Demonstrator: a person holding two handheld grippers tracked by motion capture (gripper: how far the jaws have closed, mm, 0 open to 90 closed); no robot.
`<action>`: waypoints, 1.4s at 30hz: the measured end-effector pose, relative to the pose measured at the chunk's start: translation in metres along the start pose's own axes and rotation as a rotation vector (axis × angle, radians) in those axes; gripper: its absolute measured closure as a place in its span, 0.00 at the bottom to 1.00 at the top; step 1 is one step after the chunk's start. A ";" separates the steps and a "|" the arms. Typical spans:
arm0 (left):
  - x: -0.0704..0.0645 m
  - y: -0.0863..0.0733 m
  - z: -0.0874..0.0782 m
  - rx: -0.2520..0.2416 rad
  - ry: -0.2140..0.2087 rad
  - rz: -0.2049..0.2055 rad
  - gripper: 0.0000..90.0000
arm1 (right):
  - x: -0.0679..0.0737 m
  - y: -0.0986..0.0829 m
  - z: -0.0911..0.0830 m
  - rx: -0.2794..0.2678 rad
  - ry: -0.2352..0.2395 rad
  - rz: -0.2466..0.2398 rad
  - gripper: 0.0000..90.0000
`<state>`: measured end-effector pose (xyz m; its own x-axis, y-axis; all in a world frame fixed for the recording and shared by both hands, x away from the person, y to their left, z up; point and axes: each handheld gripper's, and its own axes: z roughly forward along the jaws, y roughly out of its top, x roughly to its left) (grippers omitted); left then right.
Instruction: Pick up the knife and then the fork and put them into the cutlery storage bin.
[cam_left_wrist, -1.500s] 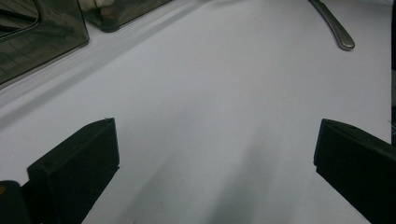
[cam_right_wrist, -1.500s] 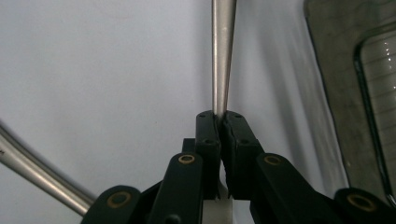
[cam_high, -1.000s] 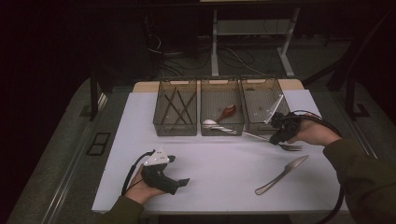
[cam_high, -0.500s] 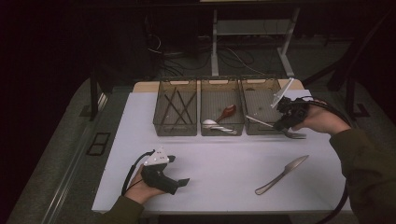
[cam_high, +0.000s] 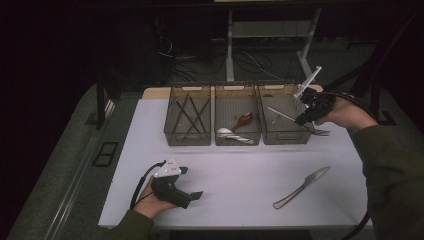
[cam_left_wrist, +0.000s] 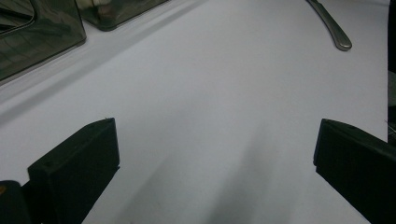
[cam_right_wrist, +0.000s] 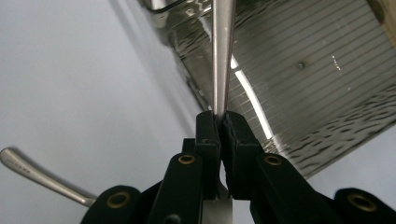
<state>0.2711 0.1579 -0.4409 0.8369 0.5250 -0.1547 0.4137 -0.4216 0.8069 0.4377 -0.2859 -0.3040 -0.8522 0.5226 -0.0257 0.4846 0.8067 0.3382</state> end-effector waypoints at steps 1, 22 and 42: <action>0.000 0.000 0.000 0.000 0.000 0.002 0.00 | -0.002 0.001 0.000 0.002 -0.002 0.008 0.94; 0.001 0.000 0.000 0.004 -0.012 0.008 0.00 | -0.042 0.020 0.019 0.017 -0.096 0.196 0.94; 0.000 0.000 0.000 -0.004 -0.023 0.006 0.00 | -0.059 0.035 0.074 0.068 -0.099 0.300 0.94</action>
<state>0.2709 0.1575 -0.4407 0.8473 0.5055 -0.1626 0.4071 -0.4217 0.8102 0.5197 -0.2681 -0.3601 -0.6476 0.7615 -0.0273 0.7260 0.6276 0.2813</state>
